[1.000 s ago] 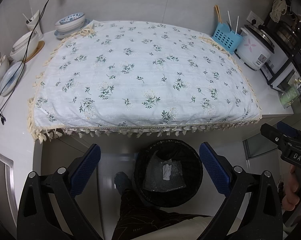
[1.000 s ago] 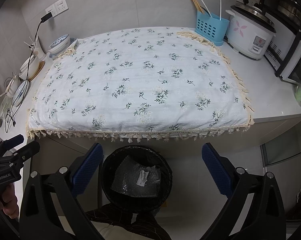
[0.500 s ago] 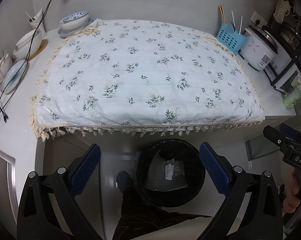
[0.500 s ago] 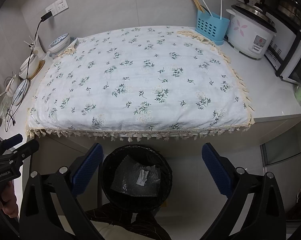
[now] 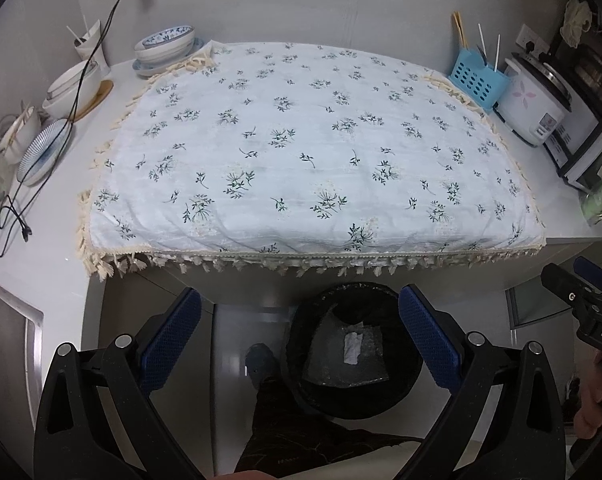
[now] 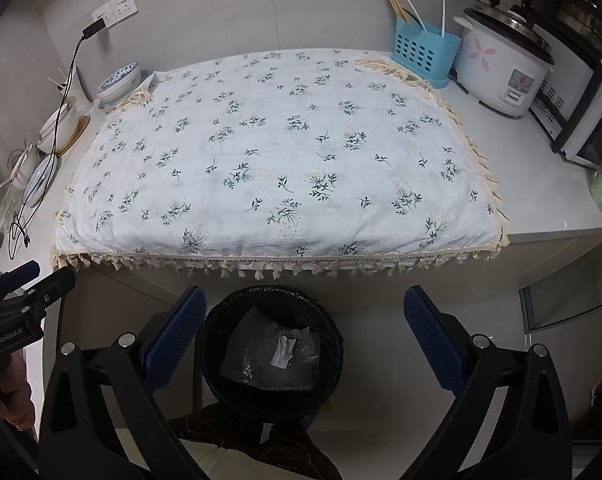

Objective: Collect trash

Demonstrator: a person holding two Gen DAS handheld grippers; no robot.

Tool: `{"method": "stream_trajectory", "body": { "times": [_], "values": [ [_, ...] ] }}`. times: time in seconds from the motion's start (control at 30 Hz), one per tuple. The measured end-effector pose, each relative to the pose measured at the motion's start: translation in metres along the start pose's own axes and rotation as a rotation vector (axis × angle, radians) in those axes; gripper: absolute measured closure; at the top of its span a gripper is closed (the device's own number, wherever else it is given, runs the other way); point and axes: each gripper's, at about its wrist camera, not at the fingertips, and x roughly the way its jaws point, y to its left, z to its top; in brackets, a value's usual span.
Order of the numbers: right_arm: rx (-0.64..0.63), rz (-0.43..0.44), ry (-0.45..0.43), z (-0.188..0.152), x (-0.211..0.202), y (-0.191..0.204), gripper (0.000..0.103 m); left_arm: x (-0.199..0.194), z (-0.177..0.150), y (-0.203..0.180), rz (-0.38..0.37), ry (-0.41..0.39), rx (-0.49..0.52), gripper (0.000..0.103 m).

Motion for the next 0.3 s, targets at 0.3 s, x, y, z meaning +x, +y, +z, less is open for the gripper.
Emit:
{"method": "stream_trajectory", "body": {
  "times": [0.3],
  "values": [
    [0.005, 0.004, -0.001, 0.0011, -0.0009, -0.004, 0.008, 0.0005, 0.0022, -0.0034, -0.023, 0.007, 0.018, 0.006]
  ]
}}
